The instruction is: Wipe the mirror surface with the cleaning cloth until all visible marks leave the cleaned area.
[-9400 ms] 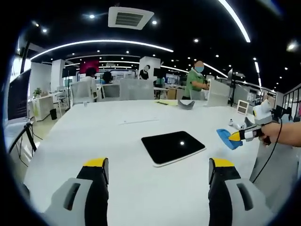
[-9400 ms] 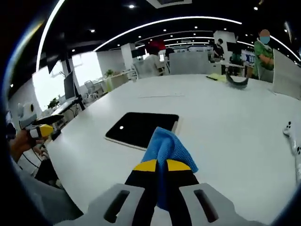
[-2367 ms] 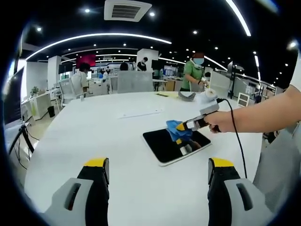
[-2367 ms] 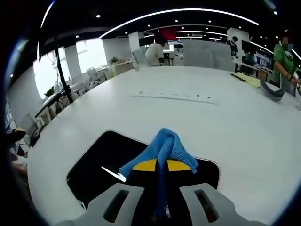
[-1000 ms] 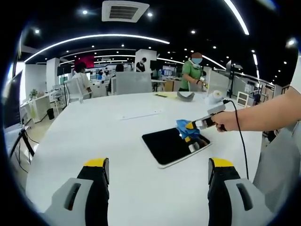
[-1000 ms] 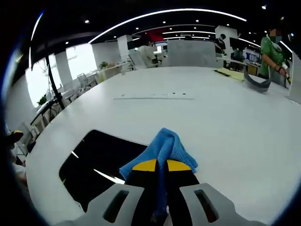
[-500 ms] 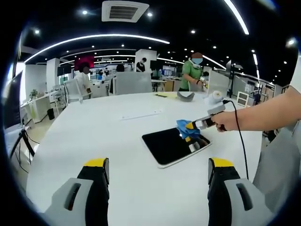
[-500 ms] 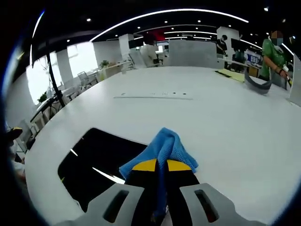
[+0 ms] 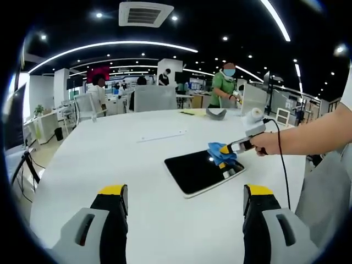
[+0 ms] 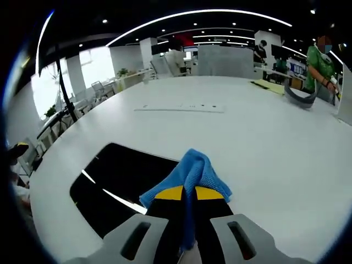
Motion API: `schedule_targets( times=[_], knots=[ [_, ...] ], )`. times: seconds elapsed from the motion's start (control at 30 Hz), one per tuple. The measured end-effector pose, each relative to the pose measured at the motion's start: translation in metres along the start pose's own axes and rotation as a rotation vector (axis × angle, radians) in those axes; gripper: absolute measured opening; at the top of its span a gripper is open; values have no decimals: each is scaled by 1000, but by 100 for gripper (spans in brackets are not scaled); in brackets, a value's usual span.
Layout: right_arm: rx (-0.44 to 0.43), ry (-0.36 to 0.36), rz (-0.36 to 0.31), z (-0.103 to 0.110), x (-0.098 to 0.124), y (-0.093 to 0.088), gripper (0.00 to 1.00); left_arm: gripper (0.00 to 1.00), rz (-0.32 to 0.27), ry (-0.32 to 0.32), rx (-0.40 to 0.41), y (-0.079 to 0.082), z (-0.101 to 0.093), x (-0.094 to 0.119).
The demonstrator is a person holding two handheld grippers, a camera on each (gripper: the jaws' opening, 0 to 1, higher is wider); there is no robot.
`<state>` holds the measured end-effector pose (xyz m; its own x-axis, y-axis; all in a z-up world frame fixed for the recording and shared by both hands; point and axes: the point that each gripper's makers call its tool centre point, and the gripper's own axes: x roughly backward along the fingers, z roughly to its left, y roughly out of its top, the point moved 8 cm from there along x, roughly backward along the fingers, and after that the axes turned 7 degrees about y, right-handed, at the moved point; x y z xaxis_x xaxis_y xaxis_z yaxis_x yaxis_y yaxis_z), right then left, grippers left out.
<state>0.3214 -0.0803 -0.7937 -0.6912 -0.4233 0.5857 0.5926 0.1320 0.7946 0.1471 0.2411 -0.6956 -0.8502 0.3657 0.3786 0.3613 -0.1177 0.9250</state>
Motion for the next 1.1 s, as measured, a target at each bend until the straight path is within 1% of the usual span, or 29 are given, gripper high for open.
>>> schedule_targets(
  times=[0.33,0.67,1.1],
  knots=[
    [13,3,3,5,10,-9,1,87,-9,-2,-3,1,-1,3],
    [5,3,-2,11,17,-16,1,87,-25,1,-4,4,-4,9],
    [15,-1,-1,15,20,-19,1,87,-27,10,-1,2,-5,16]
  ],
)
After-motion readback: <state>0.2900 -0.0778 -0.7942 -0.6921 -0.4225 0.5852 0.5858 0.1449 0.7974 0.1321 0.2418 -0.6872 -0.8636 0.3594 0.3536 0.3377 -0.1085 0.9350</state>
